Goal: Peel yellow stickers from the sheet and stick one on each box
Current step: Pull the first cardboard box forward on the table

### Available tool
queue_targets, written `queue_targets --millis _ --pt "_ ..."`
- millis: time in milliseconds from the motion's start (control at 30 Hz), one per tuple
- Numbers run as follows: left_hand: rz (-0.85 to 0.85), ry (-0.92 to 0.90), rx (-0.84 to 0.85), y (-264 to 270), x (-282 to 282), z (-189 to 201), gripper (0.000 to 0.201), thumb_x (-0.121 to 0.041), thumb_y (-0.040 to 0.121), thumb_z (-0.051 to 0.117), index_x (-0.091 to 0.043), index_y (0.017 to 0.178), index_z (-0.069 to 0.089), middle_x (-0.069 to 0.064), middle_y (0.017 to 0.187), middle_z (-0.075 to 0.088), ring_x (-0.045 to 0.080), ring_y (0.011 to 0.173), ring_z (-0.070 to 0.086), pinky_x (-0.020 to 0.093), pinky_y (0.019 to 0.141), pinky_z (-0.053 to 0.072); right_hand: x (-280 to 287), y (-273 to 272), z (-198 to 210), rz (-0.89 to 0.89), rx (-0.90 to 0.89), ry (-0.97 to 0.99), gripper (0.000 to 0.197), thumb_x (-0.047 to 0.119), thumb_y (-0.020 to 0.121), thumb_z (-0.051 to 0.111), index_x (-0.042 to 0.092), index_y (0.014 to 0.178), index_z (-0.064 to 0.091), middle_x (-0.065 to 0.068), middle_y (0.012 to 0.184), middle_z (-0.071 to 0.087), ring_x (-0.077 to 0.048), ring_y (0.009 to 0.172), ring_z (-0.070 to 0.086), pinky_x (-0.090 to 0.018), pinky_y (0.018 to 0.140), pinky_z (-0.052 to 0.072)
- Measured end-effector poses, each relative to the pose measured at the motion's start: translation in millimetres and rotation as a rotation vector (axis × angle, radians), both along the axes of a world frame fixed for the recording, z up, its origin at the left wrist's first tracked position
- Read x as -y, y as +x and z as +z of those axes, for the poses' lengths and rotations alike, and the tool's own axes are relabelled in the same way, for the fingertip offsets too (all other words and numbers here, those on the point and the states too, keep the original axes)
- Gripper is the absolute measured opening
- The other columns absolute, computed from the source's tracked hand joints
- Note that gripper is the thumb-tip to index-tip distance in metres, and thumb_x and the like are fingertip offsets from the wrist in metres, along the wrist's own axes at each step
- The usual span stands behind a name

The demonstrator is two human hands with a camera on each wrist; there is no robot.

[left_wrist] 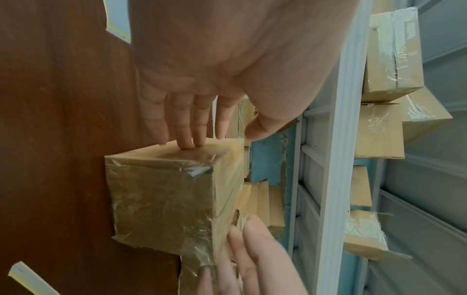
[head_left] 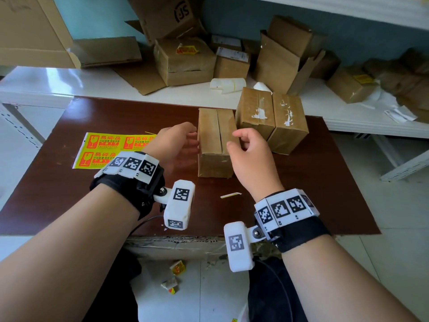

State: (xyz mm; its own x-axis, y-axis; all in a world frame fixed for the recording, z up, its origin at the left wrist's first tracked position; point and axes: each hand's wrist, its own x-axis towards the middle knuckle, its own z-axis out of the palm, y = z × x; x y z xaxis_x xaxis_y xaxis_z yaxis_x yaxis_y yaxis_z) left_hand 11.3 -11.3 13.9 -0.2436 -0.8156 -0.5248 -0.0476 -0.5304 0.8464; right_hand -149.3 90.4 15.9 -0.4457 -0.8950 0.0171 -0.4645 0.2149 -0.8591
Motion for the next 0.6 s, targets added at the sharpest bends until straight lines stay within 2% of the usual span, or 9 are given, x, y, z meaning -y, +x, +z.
queue_targets --millis 67,100,167,267,333,400,467,533,600 --pt "-0.012 0.029 -0.028 0 -2 1 0.033 -0.035 0.096 0.065 -0.011 0.118 0.07 0.014 0.122 0.077 0.031 0.109 0.078 0.049 0.093 0.062 -2 5 2 -0.016 -0.065 -0.095 0.034 0.021 0.107 0.062 0.025 0.141 0.063 0.007 0.147 0.059 -0.004 0.126 0.057 -0.022 0.102 0.042" --pt "-0.011 0.042 -0.044 1 -2 2 0.032 -0.035 0.096 0.064 -0.012 0.117 0.07 0.014 0.123 0.076 0.031 0.11 0.077 0.048 0.092 0.062 -2 8 3 -0.022 -0.082 -0.157 0.034 0.018 0.107 0.062 0.024 0.14 0.063 0.008 0.146 0.06 -0.005 0.132 0.056 -0.023 0.106 0.042" --pt "-0.009 0.061 -0.069 1 -2 5 0.028 -0.036 0.098 0.063 -0.013 0.115 0.067 0.014 0.121 0.075 0.032 0.111 0.076 0.048 0.094 0.061 -1 14 6 -0.012 -0.051 -0.264 0.031 0.013 0.106 0.062 0.023 0.135 0.065 0.009 0.137 0.066 -0.004 0.129 0.061 -0.024 0.108 0.049" --pt "-0.004 0.059 -0.068 4 0 6 0.03 -0.038 0.099 0.062 -0.014 0.117 0.067 0.013 0.121 0.074 0.03 0.112 0.074 0.046 0.095 0.059 0 23 9 0.064 0.104 -0.305 0.028 0.006 0.106 0.062 0.023 0.126 0.069 0.006 0.122 0.075 -0.005 0.114 0.072 -0.023 0.102 0.057" --pt "0.001 0.058 -0.064 8 1 6 0.03 -0.039 0.096 0.064 -0.016 0.114 0.069 0.012 0.123 0.075 0.028 0.113 0.074 0.046 0.097 0.059 3 31 7 0.12 0.189 -0.286 0.029 0.005 0.107 0.061 0.022 0.129 0.068 0.002 0.124 0.077 -0.009 0.116 0.074 -0.028 0.107 0.059" --pt "0.013 0.061 -0.056 14 2 5 0.035 -0.041 0.089 0.068 -0.015 0.112 0.071 0.013 0.127 0.074 0.03 0.117 0.073 0.049 0.103 0.057 7 41 5 0.188 0.276 -0.256 0.036 0.014 0.11 0.061 0.023 0.145 0.058 -0.002 0.137 0.072 -0.014 0.127 0.072 -0.039 0.116 0.056" --pt "0.043 0.052 -0.038 22 5 3 0.047 -0.043 0.08 0.072 -0.014 0.116 0.074 0.015 0.131 0.071 0.032 0.12 0.071 0.053 0.105 0.056 11 51 1 0.249 0.369 -0.221 0.055 0.03 0.112 0.059 0.024 0.163 0.04 -0.004 0.15 0.064 -0.017 0.139 0.065 -0.044 0.123 0.05" --pt "0.101 0.014 -0.002 31 7 6 0.047 -0.043 0.079 0.07 -0.016 0.117 0.075 0.012 0.129 0.071 0.029 0.118 0.07 0.049 0.101 0.058 15 62 -2 0.28 0.433 -0.154 0.067 0.042 0.112 0.057 0.027 0.171 0.028 0.003 0.152 0.059 -0.018 0.145 0.06 -0.048 0.128 0.044" --pt "0.182 -0.049 0.05 41 12 9 0.036 -0.04 0.086 0.068 -0.018 0.114 0.074 0.008 0.123 0.069 0.024 0.109 0.067 0.043 0.094 0.058 17 72 -4 0.306 0.487 -0.086 0.076 0.058 0.107 0.056 0.032 0.172 0.025 0.012 0.148 0.058 -0.018 0.149 0.056 -0.05 0.131 0.04"
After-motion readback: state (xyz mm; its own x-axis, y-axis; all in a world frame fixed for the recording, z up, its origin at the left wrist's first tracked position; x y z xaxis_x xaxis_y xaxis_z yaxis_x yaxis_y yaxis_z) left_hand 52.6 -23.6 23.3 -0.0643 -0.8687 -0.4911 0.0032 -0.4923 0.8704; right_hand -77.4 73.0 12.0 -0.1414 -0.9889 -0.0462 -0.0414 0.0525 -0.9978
